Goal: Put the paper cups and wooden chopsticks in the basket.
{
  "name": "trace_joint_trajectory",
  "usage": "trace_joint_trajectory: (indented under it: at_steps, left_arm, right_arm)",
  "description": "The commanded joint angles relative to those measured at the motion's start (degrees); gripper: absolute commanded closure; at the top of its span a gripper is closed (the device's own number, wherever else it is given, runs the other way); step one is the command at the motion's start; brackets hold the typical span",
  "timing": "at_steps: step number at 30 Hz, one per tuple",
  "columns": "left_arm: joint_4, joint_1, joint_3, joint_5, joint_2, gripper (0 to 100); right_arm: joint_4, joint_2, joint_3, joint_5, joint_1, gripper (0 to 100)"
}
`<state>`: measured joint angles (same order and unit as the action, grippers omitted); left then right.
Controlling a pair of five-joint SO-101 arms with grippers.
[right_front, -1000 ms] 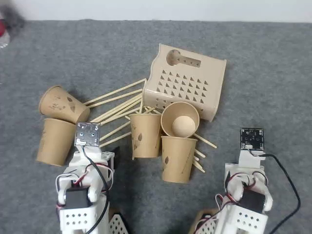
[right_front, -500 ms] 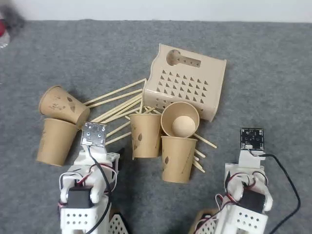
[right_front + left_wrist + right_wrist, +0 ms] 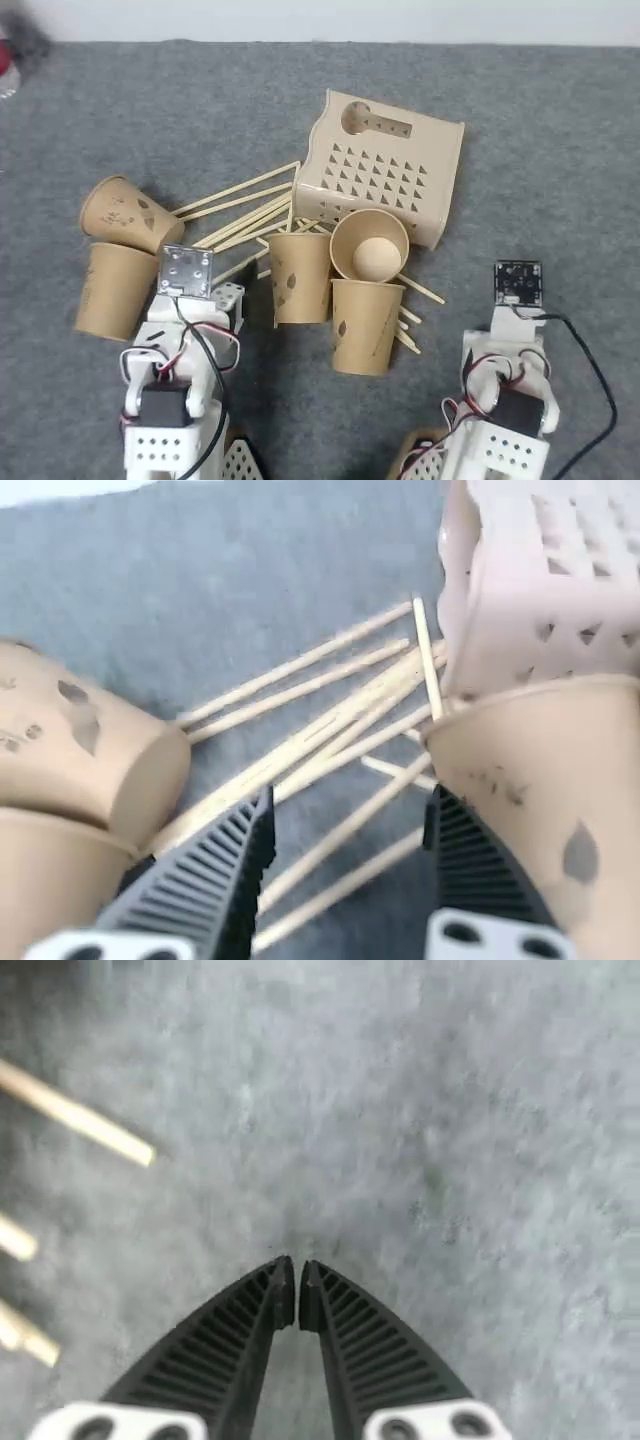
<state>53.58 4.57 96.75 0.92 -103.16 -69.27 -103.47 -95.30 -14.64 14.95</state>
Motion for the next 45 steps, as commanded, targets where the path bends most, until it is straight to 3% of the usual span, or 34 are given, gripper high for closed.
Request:
trace_joint_trajectory:
  at_steps: [1, 5, 9, 16, 19, 22, 27, 32, 36, 45]
  left_arm:
    - [-2.02, 0.79, -0.48, 0.53, -0.88, 76]
    - [-2.37, 3.96, -0.48, 0.44, -0.88, 76]
    - [-2.37, 4.66, -0.66, 0.09, -0.97, 76]
    - [-2.29, 7.82, -2.51, -1.41, -0.97, 76]
    - [-2.29, 9.93, -2.95, -2.11, -0.97, 76]
    - [-2.55, 9.58, -1.71, 2.11, -0.97, 76]
    - [-3.87, 8.79, -0.31, 4.48, -0.97, 76]
    - [-3.60, 7.82, -0.31, 4.48, -0.88, 76]
    - [-3.52, 7.03, -0.31, 5.63, -0.62, 76]
    - [-3.08, 6.95, -0.31, 6.68, -0.79, 76]
  right_arm:
    - [8.04, -0.48, -1.05, -0.70, 0.57, 95.7]
    - [16.04, -0.48, -0.97, -2.99, 0.84, 95.7]
    - [17.89, -0.48, -0.62, -15.47, 0.66, 95.7]
    - [14.90, 0.13, 6.68, -13.80, 0.66, 95.2]
    - [10.77, 0.13, 13.80, -12.48, 0.31, 87.8]
    - [7.43, 0.22, 19.52, -11.87, -2.59, 78.3]
    - [7.08, 3.82, 25.93, -11.78, -5.67, 76.7]
    - [13.05, 21.85, 35.08, -11.69, -5.76, 76.7]
    - [12.97, 44.09, 51.69, -9.93, -7.60, 76.7]
    - [-2.24, 89.63, 102.07, -9.67, -19.47, 76.7]
